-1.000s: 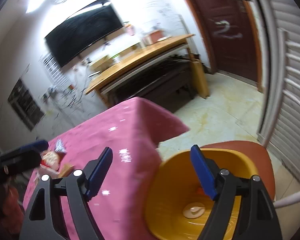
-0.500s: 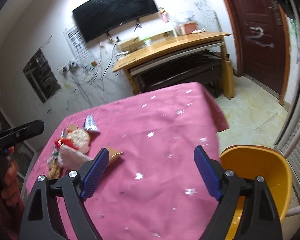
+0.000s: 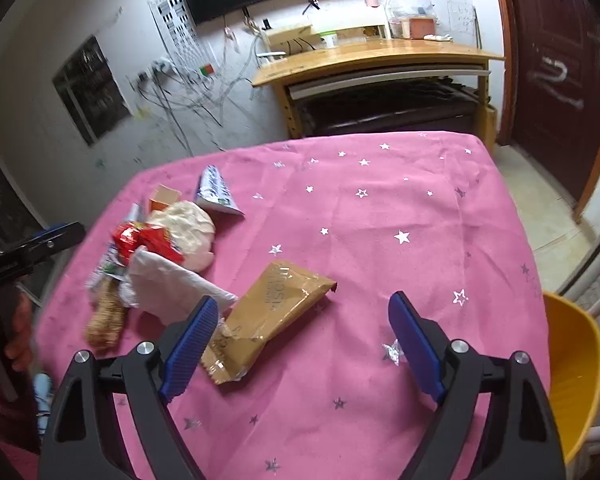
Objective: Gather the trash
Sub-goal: 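Grasp the Hello Kitty snack bag with the left tool while the right tool grasps the brown wrapper, then carry both bags to the yellow bin and release them inside, then grasp the green packet with the left tool while the right tool grasps the white tissue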
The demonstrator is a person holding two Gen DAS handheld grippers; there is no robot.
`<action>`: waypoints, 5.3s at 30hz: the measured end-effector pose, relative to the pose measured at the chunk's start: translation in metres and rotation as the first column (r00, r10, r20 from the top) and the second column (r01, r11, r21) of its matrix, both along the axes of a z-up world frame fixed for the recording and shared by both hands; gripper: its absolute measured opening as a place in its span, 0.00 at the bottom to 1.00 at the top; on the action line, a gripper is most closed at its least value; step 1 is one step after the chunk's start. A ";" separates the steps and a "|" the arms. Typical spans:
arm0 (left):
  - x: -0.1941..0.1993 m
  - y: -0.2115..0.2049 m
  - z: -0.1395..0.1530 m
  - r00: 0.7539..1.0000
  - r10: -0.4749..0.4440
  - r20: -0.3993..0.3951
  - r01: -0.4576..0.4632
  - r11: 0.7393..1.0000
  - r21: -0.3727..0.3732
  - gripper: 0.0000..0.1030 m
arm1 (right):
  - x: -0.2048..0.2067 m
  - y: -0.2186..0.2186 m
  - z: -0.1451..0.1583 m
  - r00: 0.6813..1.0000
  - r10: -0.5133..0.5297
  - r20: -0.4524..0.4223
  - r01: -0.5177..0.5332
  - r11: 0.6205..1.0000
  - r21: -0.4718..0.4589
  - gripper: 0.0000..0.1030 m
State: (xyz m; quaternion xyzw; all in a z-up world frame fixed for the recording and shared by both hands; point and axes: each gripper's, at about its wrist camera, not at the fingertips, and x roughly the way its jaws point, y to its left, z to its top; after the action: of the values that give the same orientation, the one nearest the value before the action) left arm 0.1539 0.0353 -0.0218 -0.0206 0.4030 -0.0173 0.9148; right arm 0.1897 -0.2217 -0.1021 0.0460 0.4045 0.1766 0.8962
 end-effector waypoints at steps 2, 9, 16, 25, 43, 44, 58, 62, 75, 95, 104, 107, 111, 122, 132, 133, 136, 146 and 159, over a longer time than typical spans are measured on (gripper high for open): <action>0.002 0.006 -0.009 1.000 -0.004 -0.022 0.004 1.000 0.012 0.90 | 0.002 0.009 -0.003 1.000 -0.003 -0.004 0.003 0.999 -0.041 0.79; 0.013 0.019 -0.037 0.995 -0.046 -0.087 0.048 0.999 0.021 0.90 | 0.004 0.032 -0.009 1.000 0.010 -0.013 -0.011 0.991 -0.130 0.79; 0.020 0.011 -0.052 0.990 -0.090 -0.112 0.095 0.995 0.042 0.77 | 0.003 0.044 -0.016 0.999 0.037 -0.004 -0.038 0.982 -0.186 0.48; 0.006 0.004 -0.051 0.991 -0.107 -0.082 0.111 0.992 0.056 0.40 | -0.005 0.038 -0.015 0.999 0.042 0.028 -0.037 0.983 -0.179 0.10; -0.025 0.023 -0.011 0.999 -0.034 -0.015 0.035 0.999 0.035 0.34 | -0.027 0.007 0.011 0.993 0.013 0.116 -0.003 0.996 -0.091 0.09; -0.026 0.022 -0.009 0.999 -0.033 -0.010 0.034 0.999 0.034 0.34 | -0.028 0.003 0.013 0.992 0.011 0.123 -0.002 0.997 -0.077 0.09; -0.032 -0.035 0.032 0.991 -0.112 0.074 0.109 0.993 0.046 0.34 | -0.041 -0.051 0.036 0.978 -0.089 0.187 0.090 0.996 -0.001 0.09; -0.027 -0.060 0.040 0.985 -0.151 0.084 0.147 0.988 0.050 0.34 | -0.044 -0.073 0.037 0.973 -0.129 0.191 0.129 0.992 0.012 0.09; -0.011 -0.150 0.046 0.955 -0.286 0.073 0.282 0.957 0.065 0.34 | -0.063 -0.151 0.032 0.945 -0.257 0.204 0.252 0.967 0.050 0.09; 0.014 -0.324 0.021 0.859 -0.511 -0.040 0.511 0.859 0.016 0.34 | -0.060 -0.245 -0.006 0.900 -0.420 0.113 0.406 0.905 0.131 0.09; 0.021 -0.389 -0.014 0.812 -0.567 -0.137 0.575 0.818 0.017 0.35 | -0.059 -0.274 -0.025 0.876 -0.477 0.065 0.463 0.872 0.162 0.09; 0.023 -0.406 -0.019 0.800 -0.579 -0.155 0.588 0.809 0.011 0.38 | -0.059 -0.282 -0.030 0.871 -0.489 0.047 0.474 0.863 0.177 0.10; 0.023 -0.422 -0.019 0.794 -0.587 -0.160 0.597 0.802 0.021 0.53 | -0.060 -0.283 -0.031 0.869 -0.493 0.044 0.480 0.861 0.171 0.10; 0.025 -0.407 -0.004 0.843 -0.525 -0.120 0.529 0.849 -0.001 0.76 | -0.057 -0.276 -0.032 0.872 -0.487 0.042 0.476 0.866 0.154 0.23; 0.015 -0.352 0.031 0.881 -0.471 -0.029 0.470 0.882 -0.042 0.79 | -0.056 -0.250 -0.020 0.886 -0.456 0.084 0.444 0.886 0.132 0.70; 0.015 -0.346 0.035 0.886 -0.464 -0.019 0.463 0.885 -0.039 0.79 | -0.056 -0.248 -0.018 0.888 -0.451 0.089 0.439 0.889 0.131 0.70; 0.013 -0.324 0.046 0.898 -0.440 0.009 0.440 0.898 -0.029 0.79 | -0.053 -0.231 -0.008 0.896 -0.429 0.111 0.416 0.901 0.128 0.71; 0.016 -0.231 0.070 0.943 -0.321 0.088 0.319 0.947 0.028 0.83 | -0.036 -0.161 0.016 0.935 -0.323 0.148 0.307 0.944 0.119 0.75; 0.016 -0.091 0.069 0.988 -0.125 0.094 0.119 0.990 0.074 0.83 | -0.024 -0.041 0.034 0.984 -0.053 0.169 0.036 0.995 0.097 0.79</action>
State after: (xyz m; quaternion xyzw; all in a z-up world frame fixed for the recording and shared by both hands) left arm 0.1698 -0.0553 0.0473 0.0364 0.3584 -0.0604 0.9309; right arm 0.1660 -0.2627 -0.0683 0.0815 0.3158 0.1785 0.9283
